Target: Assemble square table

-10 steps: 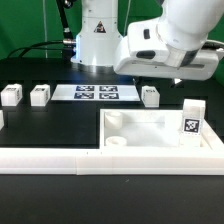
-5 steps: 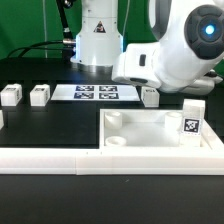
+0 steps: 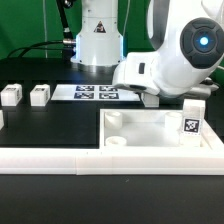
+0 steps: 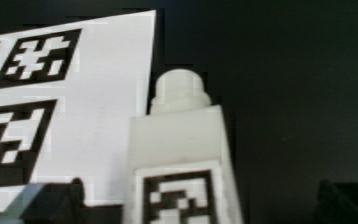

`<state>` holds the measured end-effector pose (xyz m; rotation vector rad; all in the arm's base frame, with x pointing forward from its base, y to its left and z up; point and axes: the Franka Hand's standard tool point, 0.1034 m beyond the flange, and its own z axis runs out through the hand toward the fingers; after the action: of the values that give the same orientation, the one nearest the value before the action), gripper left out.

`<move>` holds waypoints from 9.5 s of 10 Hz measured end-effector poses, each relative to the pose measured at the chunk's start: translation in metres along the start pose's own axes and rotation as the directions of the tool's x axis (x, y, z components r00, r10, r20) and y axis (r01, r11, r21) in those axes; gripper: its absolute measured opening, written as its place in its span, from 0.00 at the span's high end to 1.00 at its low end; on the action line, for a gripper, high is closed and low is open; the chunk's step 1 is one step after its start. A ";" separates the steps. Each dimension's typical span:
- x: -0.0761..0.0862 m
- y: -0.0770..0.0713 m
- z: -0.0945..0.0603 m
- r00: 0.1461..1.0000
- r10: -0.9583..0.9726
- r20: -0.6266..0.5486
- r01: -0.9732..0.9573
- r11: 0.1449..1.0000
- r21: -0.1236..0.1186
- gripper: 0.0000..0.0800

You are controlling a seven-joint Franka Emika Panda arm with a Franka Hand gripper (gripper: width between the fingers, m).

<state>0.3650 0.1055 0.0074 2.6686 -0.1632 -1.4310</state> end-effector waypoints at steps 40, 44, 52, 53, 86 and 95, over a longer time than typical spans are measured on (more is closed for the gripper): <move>0.044 0.107 -0.253 0.168 0.022 -0.986 0.180 0.982 0.052 0.64; 0.076 0.118 -0.239 0.101 0.025 -0.995 0.111 0.993 0.036 0.64; 0.091 0.102 -0.247 0.107 0.042 -0.993 0.129 0.990 0.055 0.64; 0.093 0.103 -0.246 0.108 0.042 -0.993 0.127 0.990 0.055 0.64; 0.099 0.114 -0.232 0.611 0.116 -0.783 0.095 0.971 0.218 0.19; 0.100 0.112 -0.232 0.597 0.511 -0.619 -0.165 0.833 0.528 0.64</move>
Offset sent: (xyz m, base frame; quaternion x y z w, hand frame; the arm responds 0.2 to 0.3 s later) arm 0.0000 0.0000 0.0000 0.0000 0.0000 0.0000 1.0000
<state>0.6082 -0.0092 0.0694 3.0500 -0.9468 -0.1001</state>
